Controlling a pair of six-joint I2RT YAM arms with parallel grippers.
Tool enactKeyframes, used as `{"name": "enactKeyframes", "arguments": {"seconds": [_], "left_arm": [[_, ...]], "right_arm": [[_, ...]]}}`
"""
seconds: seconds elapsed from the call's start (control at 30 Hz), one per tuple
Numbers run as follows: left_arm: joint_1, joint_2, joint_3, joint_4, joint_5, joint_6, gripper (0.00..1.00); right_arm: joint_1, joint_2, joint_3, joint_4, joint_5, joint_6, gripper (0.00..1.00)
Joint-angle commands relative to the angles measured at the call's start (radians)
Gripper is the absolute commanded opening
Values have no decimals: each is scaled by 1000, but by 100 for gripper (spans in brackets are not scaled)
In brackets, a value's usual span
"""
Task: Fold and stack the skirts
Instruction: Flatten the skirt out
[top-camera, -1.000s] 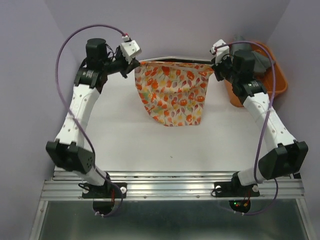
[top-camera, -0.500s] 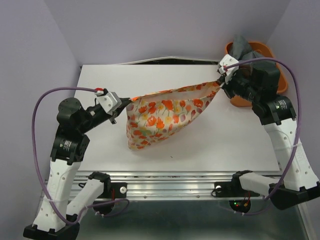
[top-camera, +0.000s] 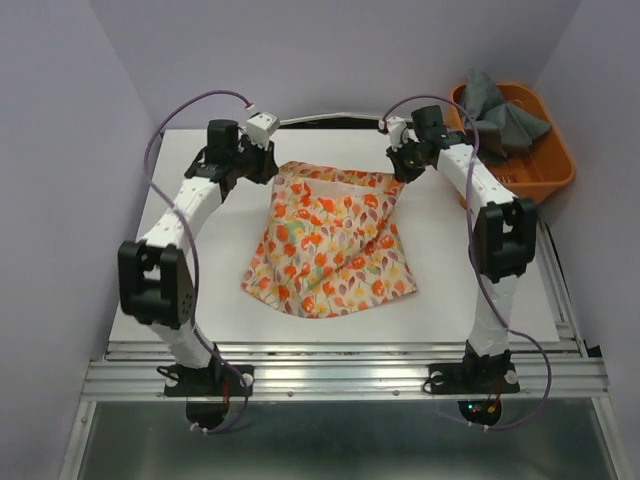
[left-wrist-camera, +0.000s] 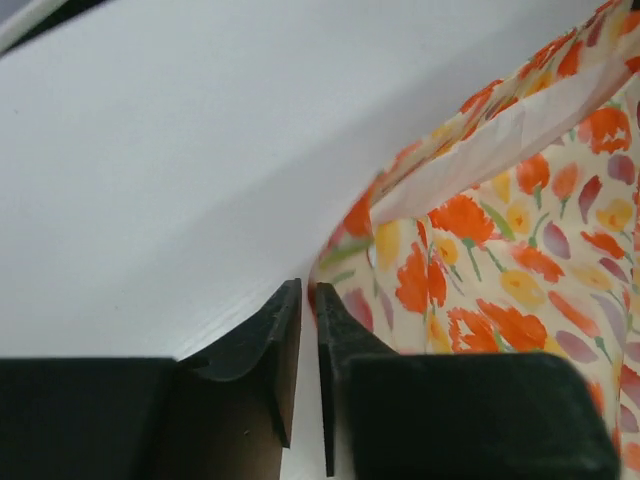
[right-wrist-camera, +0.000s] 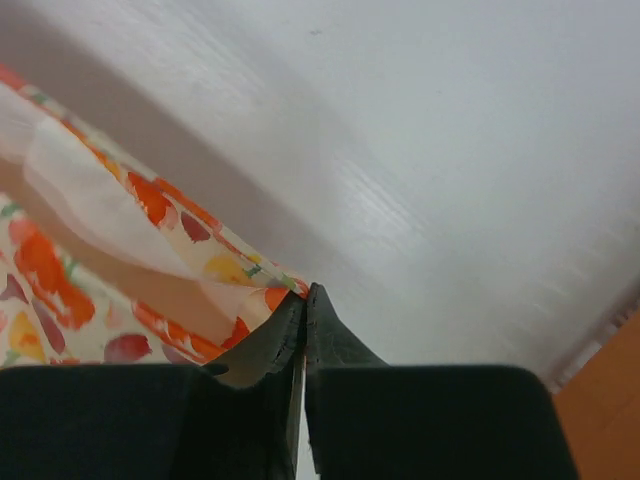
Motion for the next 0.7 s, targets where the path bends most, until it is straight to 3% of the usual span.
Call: {"name": "enactKeyframes", "arguments": {"seconds": [0.0, 0.03, 0.07, 0.13, 0.17, 0.27, 0.3, 0.4, 0.53, 0.67], "left_arm": [[49, 203, 278, 43, -98, -97, 37], [60, 258, 357, 4, -95, -142, 66], [75, 342, 510, -88, -98, -152, 70], [83, 373, 585, -144, -96, -143, 72], [86, 344, 556, -150, -95, -135, 72], [86, 242, 388, -120, -61, -88, 72], [86, 162, 250, -77, -43, -85, 72], [85, 53, 37, -29, 6, -46, 71], [80, 51, -53, -35, 17, -9, 65], [74, 120, -46, -66, -7, 26, 60]], "right_arm": [[-21, 189, 240, 24, 185, 127, 22], [-21, 239, 297, 16, 210, 136, 35], [-21, 325, 407, -24, 239, 150, 63], [-30, 373, 486, -85, 250, 165, 84], [-30, 378, 487, -90, 250, 168, 86], [-56, 300, 396, -32, 205, 180, 88], [-68, 256, 329, -9, 166, 187, 88], [-81, 215, 256, 28, 72, 193, 86], [-99, 204, 199, 76, -23, 214, 70], [-99, 227, 220, 53, -129, 191, 66]]}}
